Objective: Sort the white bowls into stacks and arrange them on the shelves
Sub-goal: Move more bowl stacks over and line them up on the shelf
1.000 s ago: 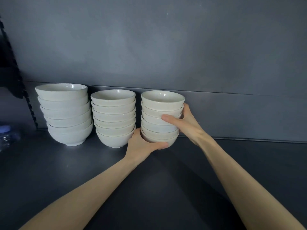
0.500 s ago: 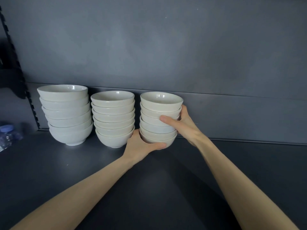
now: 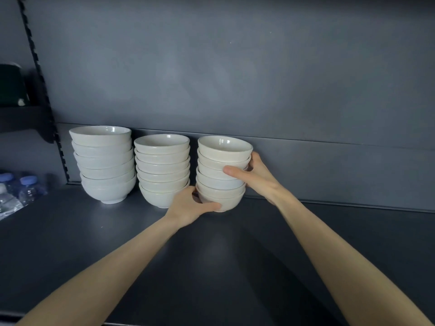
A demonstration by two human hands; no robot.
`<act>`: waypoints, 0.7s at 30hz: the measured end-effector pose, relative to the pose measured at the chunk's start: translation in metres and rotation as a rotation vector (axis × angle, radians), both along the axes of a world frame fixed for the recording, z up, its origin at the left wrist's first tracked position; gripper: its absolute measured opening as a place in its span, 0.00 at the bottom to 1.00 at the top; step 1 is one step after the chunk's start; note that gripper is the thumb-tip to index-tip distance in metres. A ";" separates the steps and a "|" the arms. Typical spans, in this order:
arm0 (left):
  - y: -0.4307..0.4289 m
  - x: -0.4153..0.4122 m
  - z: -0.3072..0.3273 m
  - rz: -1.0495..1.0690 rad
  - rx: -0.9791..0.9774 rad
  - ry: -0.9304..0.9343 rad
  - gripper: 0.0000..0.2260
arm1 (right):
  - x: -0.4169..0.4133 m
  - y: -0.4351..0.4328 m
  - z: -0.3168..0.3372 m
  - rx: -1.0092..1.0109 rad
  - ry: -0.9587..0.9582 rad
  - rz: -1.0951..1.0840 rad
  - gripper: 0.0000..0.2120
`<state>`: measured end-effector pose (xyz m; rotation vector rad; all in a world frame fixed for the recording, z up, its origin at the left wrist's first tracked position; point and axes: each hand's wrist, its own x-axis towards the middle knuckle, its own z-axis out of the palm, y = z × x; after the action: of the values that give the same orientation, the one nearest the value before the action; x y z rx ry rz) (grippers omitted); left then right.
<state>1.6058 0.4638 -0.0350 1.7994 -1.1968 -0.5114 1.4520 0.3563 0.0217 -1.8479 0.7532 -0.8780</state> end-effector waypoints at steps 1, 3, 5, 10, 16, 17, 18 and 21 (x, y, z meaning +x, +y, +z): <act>0.003 0.001 0.000 0.022 0.022 -0.021 0.20 | -0.005 0.001 0.001 -0.003 0.003 -0.003 0.42; 0.011 0.002 -0.001 0.047 0.042 -0.058 0.14 | -0.016 0.004 0.003 -0.003 0.034 -0.028 0.42; 0.018 0.001 0.002 0.034 0.039 -0.103 0.09 | -0.031 0.007 0.001 -0.059 0.104 -0.090 0.39; 0.021 -0.018 0.013 -0.109 0.091 -0.303 0.11 | -0.086 0.019 0.002 -0.253 0.338 -0.268 0.24; 0.005 -0.090 0.045 -0.398 0.081 -0.555 0.19 | -0.174 0.037 0.003 -0.314 0.658 -0.449 0.24; 0.001 -0.106 0.053 -0.429 0.063 -0.607 0.21 | -0.190 0.040 0.006 -0.327 0.707 -0.476 0.25; -0.003 -0.122 0.061 -0.453 0.036 -0.660 0.23 | -0.207 0.044 0.010 -0.340 0.748 -0.506 0.26; -0.016 -0.172 0.084 -0.522 -0.058 -0.766 0.25 | -0.260 0.057 0.025 -0.352 0.803 -0.615 0.26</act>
<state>1.4334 0.4482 0.0494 1.6634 -2.2074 -0.0416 1.1916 0.4131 0.0464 -2.3477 1.8294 -0.6280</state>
